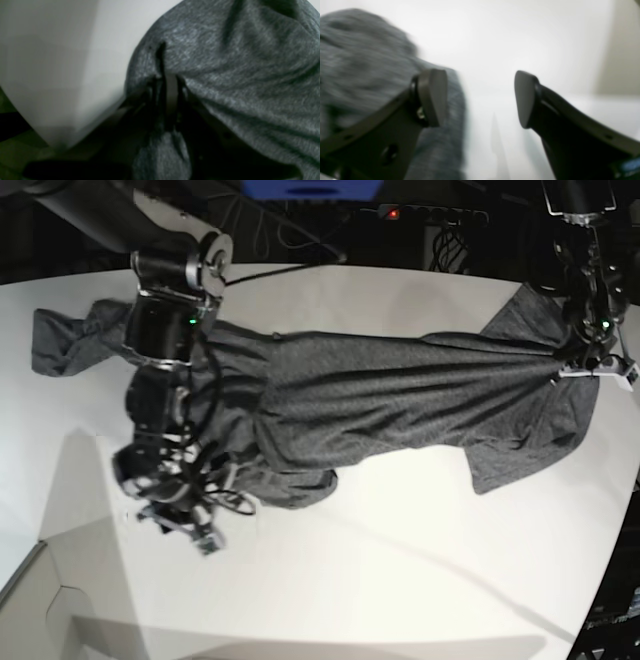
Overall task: Layout the t-shirt on the table in an organized manner, then fold the t-shirt properly
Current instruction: 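Move the right gripper to the shirt's hem and grasp it, then lift and swing the shirt with both grippers to lay it flat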
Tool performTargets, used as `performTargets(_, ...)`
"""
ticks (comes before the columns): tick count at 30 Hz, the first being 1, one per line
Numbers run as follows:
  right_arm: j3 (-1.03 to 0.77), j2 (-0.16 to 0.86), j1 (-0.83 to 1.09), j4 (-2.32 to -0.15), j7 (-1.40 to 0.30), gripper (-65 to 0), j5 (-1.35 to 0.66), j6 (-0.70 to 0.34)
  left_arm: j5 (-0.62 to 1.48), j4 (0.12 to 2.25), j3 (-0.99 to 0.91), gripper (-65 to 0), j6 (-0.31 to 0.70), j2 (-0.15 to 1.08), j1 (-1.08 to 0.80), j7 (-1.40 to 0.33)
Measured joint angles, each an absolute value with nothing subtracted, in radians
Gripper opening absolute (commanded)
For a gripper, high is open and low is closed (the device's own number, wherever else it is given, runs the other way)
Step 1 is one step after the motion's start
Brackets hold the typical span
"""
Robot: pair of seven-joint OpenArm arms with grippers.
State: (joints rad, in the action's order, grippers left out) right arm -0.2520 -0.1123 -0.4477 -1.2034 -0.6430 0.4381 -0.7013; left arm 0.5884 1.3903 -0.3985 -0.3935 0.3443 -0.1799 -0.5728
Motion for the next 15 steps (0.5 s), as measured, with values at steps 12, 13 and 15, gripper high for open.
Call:
performTargets(12, -0.102, -0.144, -0.540, -0.868, -0.479, -21.3, 0.438, -0.702, 0.581, 1.392, -0.402, -58.4, -0.396, 0.329, -0.179, -0.558)
performTargets(13, -0.102, -0.143, -0.552, -0.846, -0.464, -21.3, 0.437, -0.702, 0.581, 1.392, -0.402, -58.4, -0.397, 0.327, -0.179, -0.557)
performTargets(15, -0.102, -0.143, -0.564, -0.824, -0.430, -21.9, 0.437, -0.702, 0.581, 1.392, -0.402, -58.4, -0.397, 0.327, -0.179, -0.556)
